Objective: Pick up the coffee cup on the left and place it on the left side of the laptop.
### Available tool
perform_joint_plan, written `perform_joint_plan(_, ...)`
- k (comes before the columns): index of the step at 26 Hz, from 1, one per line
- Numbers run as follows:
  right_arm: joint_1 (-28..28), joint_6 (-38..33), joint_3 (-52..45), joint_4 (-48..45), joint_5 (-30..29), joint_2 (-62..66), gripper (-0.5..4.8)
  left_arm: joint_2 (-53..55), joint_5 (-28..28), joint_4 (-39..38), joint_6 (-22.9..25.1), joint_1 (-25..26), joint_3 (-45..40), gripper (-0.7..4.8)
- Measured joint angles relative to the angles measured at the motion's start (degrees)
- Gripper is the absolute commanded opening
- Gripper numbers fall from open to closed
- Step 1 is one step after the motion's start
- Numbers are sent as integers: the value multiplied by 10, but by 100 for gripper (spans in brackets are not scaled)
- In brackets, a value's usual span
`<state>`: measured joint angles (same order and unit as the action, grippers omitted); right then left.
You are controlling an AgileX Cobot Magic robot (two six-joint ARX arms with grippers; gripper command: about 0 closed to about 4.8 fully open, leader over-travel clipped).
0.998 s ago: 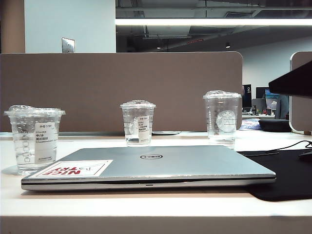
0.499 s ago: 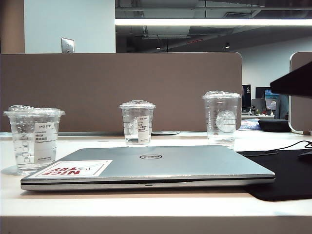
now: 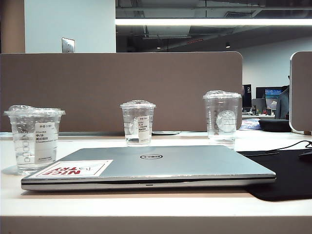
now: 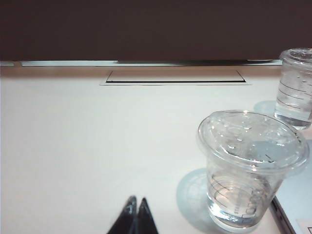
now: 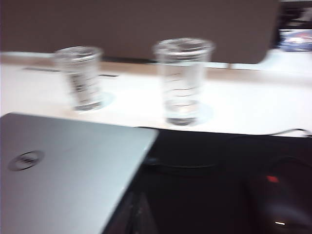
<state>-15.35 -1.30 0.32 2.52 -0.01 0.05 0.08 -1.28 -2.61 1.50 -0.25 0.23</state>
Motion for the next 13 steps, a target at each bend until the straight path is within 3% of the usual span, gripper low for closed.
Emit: perform_joint_plan(13,128,-15,0,-1,-1,0,-4,0,0,0,0,0,0,-5)
